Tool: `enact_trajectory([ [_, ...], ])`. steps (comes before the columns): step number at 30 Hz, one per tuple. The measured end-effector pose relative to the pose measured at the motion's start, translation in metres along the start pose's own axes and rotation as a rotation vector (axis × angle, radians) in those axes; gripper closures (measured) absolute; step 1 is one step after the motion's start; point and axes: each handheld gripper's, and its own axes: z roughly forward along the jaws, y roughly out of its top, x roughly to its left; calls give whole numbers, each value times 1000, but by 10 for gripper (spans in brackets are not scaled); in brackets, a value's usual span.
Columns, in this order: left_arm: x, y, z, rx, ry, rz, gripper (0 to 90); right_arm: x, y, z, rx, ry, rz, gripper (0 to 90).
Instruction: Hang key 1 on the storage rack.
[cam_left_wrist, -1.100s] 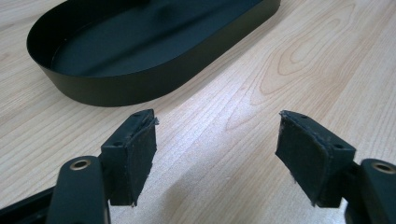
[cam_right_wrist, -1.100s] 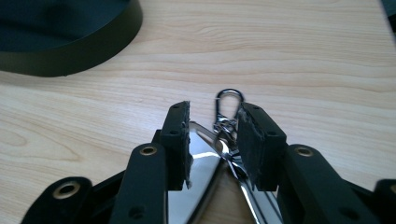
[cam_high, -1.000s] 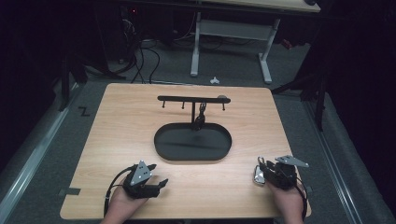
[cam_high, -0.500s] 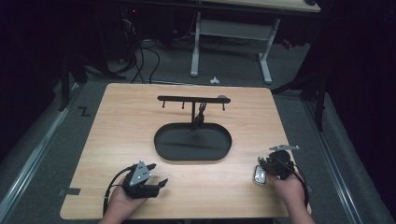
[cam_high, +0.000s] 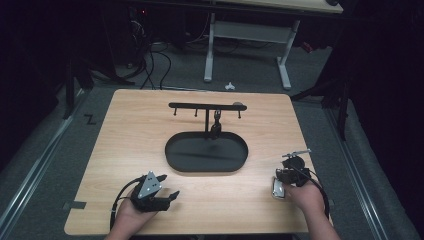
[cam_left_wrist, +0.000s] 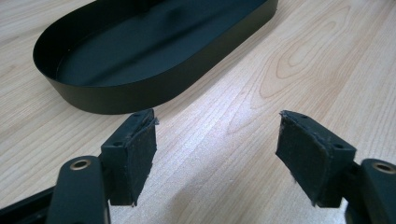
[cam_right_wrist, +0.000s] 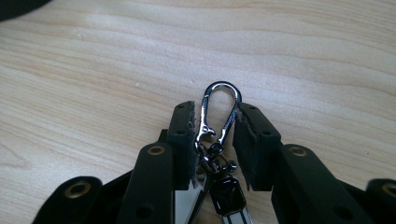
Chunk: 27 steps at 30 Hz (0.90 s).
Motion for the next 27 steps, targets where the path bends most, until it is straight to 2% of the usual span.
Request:
enact_trajectory([
  [5,0,0,0,-4,2,-2,288,2,2,5,37,-8,-15,707],
  [22,0,0,0,-3,-3,2,288,5,7,6,71,10,-32,738],
  [25,1,0,1,-6,-2,1,289,5,9,4,67,21,-29,777],
  [26,1,0,1,-6,-1,0,289,5,9,3,57,23,-32,833],
  [27,1,0,1,-6,-2,1,288,5,9,2,64,22,-31,834],
])
